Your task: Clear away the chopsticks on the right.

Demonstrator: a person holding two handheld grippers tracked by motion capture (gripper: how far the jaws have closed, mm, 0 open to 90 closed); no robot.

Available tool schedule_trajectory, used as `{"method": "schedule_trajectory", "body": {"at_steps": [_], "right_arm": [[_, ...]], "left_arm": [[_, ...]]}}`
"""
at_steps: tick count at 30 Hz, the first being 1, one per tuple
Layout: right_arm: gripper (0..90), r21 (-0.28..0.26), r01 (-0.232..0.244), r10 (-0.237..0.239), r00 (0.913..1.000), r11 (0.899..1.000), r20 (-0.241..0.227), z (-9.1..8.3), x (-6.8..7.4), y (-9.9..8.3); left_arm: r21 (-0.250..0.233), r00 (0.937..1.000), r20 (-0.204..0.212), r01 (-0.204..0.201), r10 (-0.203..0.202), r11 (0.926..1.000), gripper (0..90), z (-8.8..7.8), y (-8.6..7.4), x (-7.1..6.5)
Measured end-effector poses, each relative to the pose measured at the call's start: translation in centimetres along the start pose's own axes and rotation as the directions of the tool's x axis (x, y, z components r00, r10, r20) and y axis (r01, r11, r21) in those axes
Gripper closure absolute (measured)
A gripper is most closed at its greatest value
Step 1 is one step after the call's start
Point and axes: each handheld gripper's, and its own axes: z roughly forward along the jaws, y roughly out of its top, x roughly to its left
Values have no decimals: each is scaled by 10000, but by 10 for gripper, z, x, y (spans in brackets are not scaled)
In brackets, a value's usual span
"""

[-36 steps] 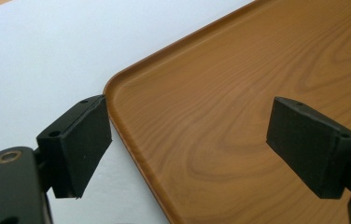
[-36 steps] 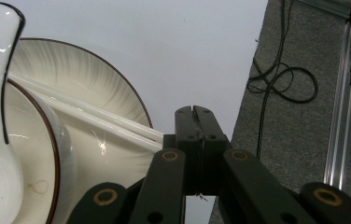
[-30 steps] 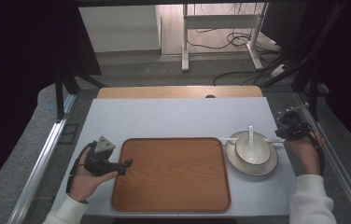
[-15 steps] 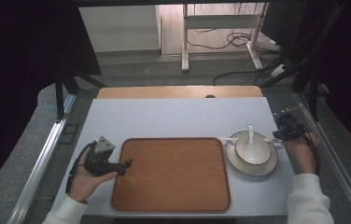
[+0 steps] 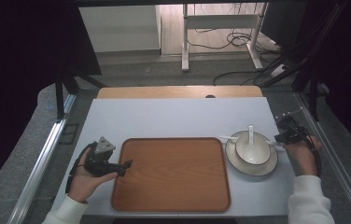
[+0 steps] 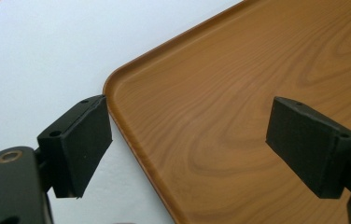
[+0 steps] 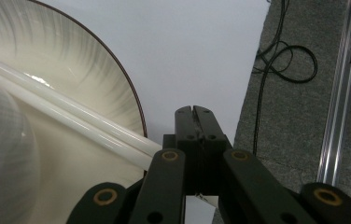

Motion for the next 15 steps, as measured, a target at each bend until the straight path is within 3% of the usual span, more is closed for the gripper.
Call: {"method": "schedule_trajectory", "body": {"at_steps": [15], "right_arm": [[897,265,-372,371,9993,9990,25,-5,-5,-21]], "left_arm": [[69,10000,-59,-40,40,10000,139,0,0,1]]}}
